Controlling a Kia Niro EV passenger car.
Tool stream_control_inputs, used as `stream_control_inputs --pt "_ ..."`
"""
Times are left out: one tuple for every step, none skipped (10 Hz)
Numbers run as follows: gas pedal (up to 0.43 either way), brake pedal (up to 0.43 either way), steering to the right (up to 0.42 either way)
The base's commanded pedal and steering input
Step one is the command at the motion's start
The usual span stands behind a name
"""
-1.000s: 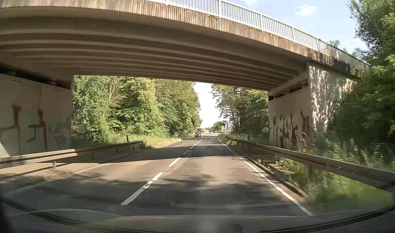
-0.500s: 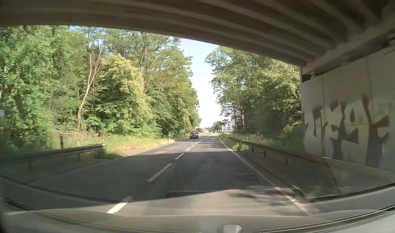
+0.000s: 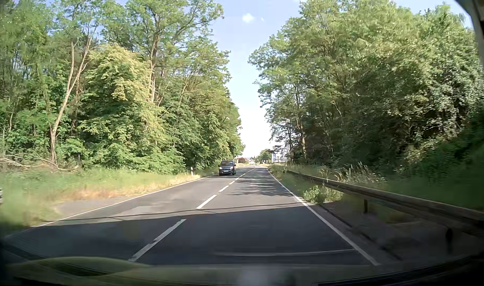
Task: Follow the waypoints while adhering to traffic rules and regulations
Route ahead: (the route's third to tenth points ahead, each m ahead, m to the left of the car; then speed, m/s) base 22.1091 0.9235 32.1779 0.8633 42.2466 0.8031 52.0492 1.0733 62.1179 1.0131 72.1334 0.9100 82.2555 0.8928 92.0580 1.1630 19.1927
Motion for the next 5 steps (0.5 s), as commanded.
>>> stream_control_inputs --pt "0.02 0.03 0.002" --pt "0.02 0.03 0.002" --pt "0.02 0.03 0.002" --pt "0.02 0.03 0.002" --pt "0.02 0.03 0.002"
